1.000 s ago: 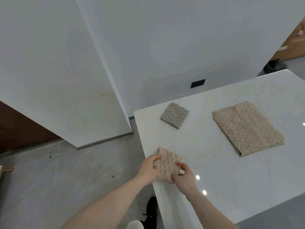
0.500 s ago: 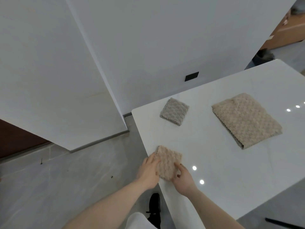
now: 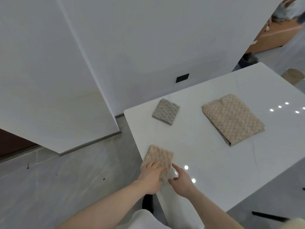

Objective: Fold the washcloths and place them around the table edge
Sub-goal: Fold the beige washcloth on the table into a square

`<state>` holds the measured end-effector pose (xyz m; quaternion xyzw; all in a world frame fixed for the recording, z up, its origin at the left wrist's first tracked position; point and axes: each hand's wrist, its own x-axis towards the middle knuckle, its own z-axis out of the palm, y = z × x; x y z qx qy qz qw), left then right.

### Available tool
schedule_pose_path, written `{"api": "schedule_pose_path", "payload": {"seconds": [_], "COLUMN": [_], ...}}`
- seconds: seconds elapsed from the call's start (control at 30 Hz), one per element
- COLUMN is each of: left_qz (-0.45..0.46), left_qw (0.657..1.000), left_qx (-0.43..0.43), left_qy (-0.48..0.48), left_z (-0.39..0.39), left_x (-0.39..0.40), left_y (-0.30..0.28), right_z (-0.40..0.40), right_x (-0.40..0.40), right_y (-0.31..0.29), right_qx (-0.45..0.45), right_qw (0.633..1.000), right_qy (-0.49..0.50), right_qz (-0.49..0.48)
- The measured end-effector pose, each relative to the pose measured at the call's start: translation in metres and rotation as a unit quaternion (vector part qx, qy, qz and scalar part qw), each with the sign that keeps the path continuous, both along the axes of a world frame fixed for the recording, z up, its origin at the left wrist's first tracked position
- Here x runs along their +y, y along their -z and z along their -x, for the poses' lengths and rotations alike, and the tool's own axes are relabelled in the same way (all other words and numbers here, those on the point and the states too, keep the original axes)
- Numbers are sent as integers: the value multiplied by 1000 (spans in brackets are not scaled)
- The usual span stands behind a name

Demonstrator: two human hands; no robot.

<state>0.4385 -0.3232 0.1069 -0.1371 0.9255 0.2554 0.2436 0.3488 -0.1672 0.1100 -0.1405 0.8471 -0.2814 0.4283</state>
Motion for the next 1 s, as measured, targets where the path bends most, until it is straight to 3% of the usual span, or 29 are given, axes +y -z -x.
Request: {"api": "schedule_pose_path", "payload": {"seconds": [0.23, 0.5, 0.87, 1.0], "left_qz": [-13, -24, -65, -73], "left_qw": [997, 995, 953, 946], "left_qx": [-79, 42, 116, 125], "left_qy": [4, -86, -274, -289], "left_z": [-6, 2, 35, 32], "left_x": [14, 50, 178, 213], "left_y": [5, -21, -50, -64], "right_z": [13, 42, 116, 121], "right_x": [38, 97, 205, 209], "right_y": [-11, -22, -27, -40], "right_qx": [5, 25, 15, 15], "right_qw": [1000, 998, 996, 993], "right_qy": [9, 32, -65, -94], "right_qz": [9, 57, 58, 73]}}
